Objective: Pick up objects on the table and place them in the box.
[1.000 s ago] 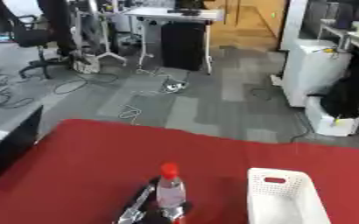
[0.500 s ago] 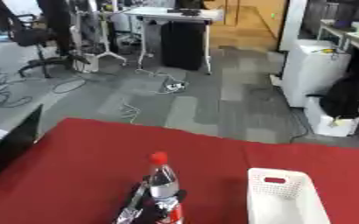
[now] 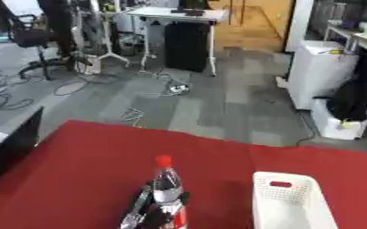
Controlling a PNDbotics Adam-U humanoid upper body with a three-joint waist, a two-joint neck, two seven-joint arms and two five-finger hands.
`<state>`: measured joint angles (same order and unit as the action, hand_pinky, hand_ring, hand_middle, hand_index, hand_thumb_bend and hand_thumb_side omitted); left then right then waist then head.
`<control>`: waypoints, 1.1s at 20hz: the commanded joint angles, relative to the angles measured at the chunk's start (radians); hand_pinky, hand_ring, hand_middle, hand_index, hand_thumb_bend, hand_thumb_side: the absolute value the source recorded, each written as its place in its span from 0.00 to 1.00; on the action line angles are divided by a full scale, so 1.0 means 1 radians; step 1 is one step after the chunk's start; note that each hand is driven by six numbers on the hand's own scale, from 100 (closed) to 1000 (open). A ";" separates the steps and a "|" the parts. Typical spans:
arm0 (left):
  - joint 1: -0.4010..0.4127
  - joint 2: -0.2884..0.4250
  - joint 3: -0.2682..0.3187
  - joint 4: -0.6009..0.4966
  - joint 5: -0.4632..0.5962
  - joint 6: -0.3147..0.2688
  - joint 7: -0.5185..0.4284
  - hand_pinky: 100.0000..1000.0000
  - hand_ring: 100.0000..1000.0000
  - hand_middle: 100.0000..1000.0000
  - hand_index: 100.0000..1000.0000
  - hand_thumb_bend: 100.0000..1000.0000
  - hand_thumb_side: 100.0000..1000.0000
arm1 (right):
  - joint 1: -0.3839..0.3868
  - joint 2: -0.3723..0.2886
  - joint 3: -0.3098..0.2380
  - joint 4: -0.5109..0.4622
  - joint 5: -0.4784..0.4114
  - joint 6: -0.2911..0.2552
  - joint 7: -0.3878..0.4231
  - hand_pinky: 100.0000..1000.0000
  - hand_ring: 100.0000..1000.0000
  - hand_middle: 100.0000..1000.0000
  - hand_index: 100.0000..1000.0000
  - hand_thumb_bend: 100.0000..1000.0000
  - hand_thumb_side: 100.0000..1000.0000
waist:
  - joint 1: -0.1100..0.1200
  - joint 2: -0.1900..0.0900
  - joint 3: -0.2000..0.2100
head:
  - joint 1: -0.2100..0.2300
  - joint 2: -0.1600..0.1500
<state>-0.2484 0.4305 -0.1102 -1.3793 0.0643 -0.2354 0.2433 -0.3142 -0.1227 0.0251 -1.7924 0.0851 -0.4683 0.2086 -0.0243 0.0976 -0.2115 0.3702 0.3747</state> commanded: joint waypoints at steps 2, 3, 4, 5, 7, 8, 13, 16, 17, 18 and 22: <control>-0.014 0.036 -0.017 -0.111 0.072 0.027 -0.065 0.37 0.28 0.42 0.51 0.28 0.45 | -0.011 -0.007 -0.005 -0.017 0.004 0.002 -0.001 0.86 0.84 0.85 0.83 0.00 0.96 | 0.007 -0.015 -0.005 | 0.002 -0.011; -0.014 0.043 -0.022 -0.137 0.098 0.041 -0.082 0.37 0.28 0.42 0.51 0.28 0.45 | -0.011 -0.007 -0.005 -0.016 0.004 0.002 -0.002 0.86 0.84 0.84 0.83 0.00 0.97 | 0.008 -0.015 -0.007 | 0.002 -0.011; -0.015 0.050 -0.025 -0.159 0.120 0.054 -0.094 0.38 0.28 0.42 0.51 0.27 0.46 | -0.011 -0.007 -0.005 -0.016 0.005 0.002 -0.002 0.86 0.84 0.84 0.83 0.00 0.97 | 0.008 -0.016 -0.008 | 0.002 -0.012; -0.018 0.059 -0.029 -0.184 0.141 0.065 -0.106 0.38 0.28 0.42 0.52 0.27 0.46 | -0.012 -0.007 -0.005 -0.016 0.006 0.003 -0.002 0.86 0.84 0.84 0.83 0.00 0.97 | 0.009 -0.016 -0.011 | 0.002 -0.012; -0.024 0.081 -0.035 -0.227 0.177 0.084 -0.124 0.39 0.29 0.43 0.52 0.28 0.45 | -0.013 -0.008 -0.005 -0.015 0.008 0.004 -0.004 0.86 0.84 0.84 0.83 0.00 0.96 | 0.011 -0.017 -0.016 | 0.003 -0.011; -0.028 0.091 -0.038 -0.244 0.192 0.092 -0.130 0.39 0.29 0.43 0.52 0.28 0.45 | -0.013 -0.008 -0.005 -0.015 0.008 0.005 -0.004 0.86 0.84 0.84 0.83 0.00 0.96 | 0.012 -0.018 -0.018 | 0.004 -0.011; -0.064 0.140 -0.043 -0.299 0.252 0.114 -0.143 0.40 0.29 0.43 0.53 0.29 0.43 | -0.013 -0.009 -0.002 -0.015 0.009 0.005 -0.001 0.86 0.84 0.84 0.83 0.00 0.96 | 0.018 -0.020 -0.030 | 0.005 -0.010; -0.088 0.163 -0.043 -0.312 0.278 0.118 -0.144 0.40 0.29 0.43 0.53 0.30 0.42 | -0.012 -0.011 -0.002 -0.015 0.010 0.007 0.000 0.86 0.84 0.85 0.83 0.00 0.96 | 0.022 -0.021 -0.038 | 0.003 -0.009; -0.098 0.168 -0.044 -0.314 0.285 0.120 -0.145 0.40 0.29 0.43 0.53 0.30 0.42 | -0.013 -0.011 -0.001 -0.015 0.010 0.007 0.001 0.86 0.84 0.85 0.83 0.00 0.96 | 0.024 -0.021 -0.043 | 0.004 -0.009; -0.106 0.172 -0.046 -0.314 0.292 0.123 -0.146 0.40 0.29 0.43 0.53 0.30 0.42 | -0.013 -0.011 0.000 -0.015 0.010 0.007 0.002 0.86 0.84 0.84 0.83 0.00 0.96 | 0.026 -0.021 -0.046 | 0.004 -0.009; -0.139 0.185 -0.057 -0.313 0.303 0.127 -0.158 0.43 0.31 0.45 0.56 0.30 0.41 | -0.017 -0.012 0.003 -0.016 0.007 0.007 0.006 0.86 0.84 0.84 0.83 0.00 0.96 | 0.032 -0.020 -0.072 | 0.007 -0.011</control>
<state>-0.3651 0.5819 -0.1718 -1.6649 0.3551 -0.1078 0.0888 -0.3167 -0.1229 0.0268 -1.7918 0.0911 -0.4616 0.2100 0.0070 0.0910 -0.2863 0.3704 0.3747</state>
